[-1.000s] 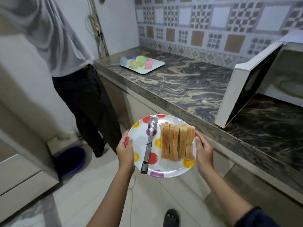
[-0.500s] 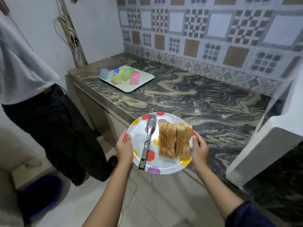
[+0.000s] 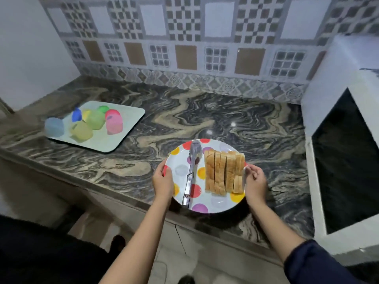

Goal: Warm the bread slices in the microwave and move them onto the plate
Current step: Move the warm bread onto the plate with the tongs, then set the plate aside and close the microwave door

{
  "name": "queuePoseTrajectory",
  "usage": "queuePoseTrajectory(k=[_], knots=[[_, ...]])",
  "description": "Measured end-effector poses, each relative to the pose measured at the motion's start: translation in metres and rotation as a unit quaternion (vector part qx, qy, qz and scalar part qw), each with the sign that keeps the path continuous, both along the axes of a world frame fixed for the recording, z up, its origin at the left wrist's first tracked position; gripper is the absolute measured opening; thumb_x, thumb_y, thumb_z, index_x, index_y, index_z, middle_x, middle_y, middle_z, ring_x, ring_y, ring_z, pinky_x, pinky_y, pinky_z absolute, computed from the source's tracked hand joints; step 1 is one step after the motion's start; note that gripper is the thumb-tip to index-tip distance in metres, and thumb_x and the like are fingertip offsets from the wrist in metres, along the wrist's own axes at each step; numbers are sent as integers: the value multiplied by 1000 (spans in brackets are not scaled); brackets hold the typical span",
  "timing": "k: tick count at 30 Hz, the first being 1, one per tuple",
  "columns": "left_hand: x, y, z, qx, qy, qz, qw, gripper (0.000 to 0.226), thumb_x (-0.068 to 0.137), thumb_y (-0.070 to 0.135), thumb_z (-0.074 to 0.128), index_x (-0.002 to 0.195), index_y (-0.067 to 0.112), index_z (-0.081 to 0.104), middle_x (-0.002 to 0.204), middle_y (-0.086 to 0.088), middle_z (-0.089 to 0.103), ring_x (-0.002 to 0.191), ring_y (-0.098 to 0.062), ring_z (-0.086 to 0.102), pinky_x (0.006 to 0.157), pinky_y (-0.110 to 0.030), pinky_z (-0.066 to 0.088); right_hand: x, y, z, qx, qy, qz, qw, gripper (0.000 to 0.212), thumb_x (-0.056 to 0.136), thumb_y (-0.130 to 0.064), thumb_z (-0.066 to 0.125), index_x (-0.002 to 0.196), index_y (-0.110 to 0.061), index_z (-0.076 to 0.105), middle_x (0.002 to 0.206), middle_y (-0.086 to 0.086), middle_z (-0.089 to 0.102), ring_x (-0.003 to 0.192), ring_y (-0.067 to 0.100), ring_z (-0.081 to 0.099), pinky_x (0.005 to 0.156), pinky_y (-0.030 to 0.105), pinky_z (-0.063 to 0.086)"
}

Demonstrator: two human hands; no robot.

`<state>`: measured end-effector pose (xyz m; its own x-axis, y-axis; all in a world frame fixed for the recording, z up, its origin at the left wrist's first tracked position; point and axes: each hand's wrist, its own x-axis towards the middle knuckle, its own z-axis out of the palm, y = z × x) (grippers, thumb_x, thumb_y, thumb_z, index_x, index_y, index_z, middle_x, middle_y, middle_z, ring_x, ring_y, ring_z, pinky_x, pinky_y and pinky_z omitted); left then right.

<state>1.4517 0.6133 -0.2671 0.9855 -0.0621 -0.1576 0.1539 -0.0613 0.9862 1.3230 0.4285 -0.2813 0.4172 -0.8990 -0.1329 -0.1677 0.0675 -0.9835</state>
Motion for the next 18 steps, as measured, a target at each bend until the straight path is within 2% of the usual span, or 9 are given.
queuePoseTrajectory(k=[1,2,3,4,6,7,9,12,18], knots=[[9,-5,-1,7,1,-17,1000,32,90,-3,42,113,8,61,100,-8,64,87,-17,56,62,-13,46,3,-2,0,-3,14,-18,1000,20,96,-10,48,110,0,56,111,21,63,100,25,59,79,23,46],[18,-10,-1,10,2,-37,999,33,88,-4,42,111,9,62,96,-6,63,85,-17,55,60,-13,45,5,-4,0,-7,27,-38,999,20,96,-9,48,110,3,56,110,20,63,99,25,59,75,16,45],[26,-14,-3,12,2,-60,998,34,86,-5,42,109,10,62,94,-5,63,83,-16,55,61,-15,45,7,-6,0,-11,40,-56,998,21,96,-8,47,110,5,56,107,19,63,97,23,57,67,7,42],[34,-18,-5,16,1,-84,996,35,85,-7,42,106,11,62,91,-5,63,81,-16,56,63,-17,45,9,-7,1,-16,55,-71,996,21,96,-7,47,110,6,55,104,17,61,95,21,55,60,3,39],[48,-27,-8,29,-5,-122,992,34,81,-7,42,103,9,62,89,-7,64,79,-18,56,65,-21,46,11,-9,2,-23,88,-95,991,21,96,-8,45,109,5,56,102,15,61,94,22,55,59,10,39],[53,-31,-11,39,-10,-138,990,33,78,-4,44,103,7,63,88,-8,64,79,-20,55,66,-25,45,12,-10,2,-26,103,-101,989,20,96,-7,44,107,3,57,103,16,62,95,25,57,65,19,40],[60,-36,-14,57,-10,-160,985,31,75,1,46,100,8,63,82,-7,61,76,-20,53,65,-30,41,13,-11,-1,-30,135,-107,985,19,95,-6,43,105,1,58,103,18,63,97,30,58,71,27,38],[65,-40,-23,91,-16,-193,977,27,78,-2,45,94,11,62,77,-3,60,72,-21,52,64,-30,41,15,-14,-2,-30,176,-110,978,19,95,-7,42,104,-2,58,105,19,63,98,32,59,75,33,42],[69,-39,-19,168,-53,-225,958,29,82,-3,46,104,6,63,96,-6,62,83,-21,54,70,-27,39,7,-9,6,-27,197,-90,976,21,96,-11,45,111,-3,58,101,13,61,100,30,58,82,36,45]])
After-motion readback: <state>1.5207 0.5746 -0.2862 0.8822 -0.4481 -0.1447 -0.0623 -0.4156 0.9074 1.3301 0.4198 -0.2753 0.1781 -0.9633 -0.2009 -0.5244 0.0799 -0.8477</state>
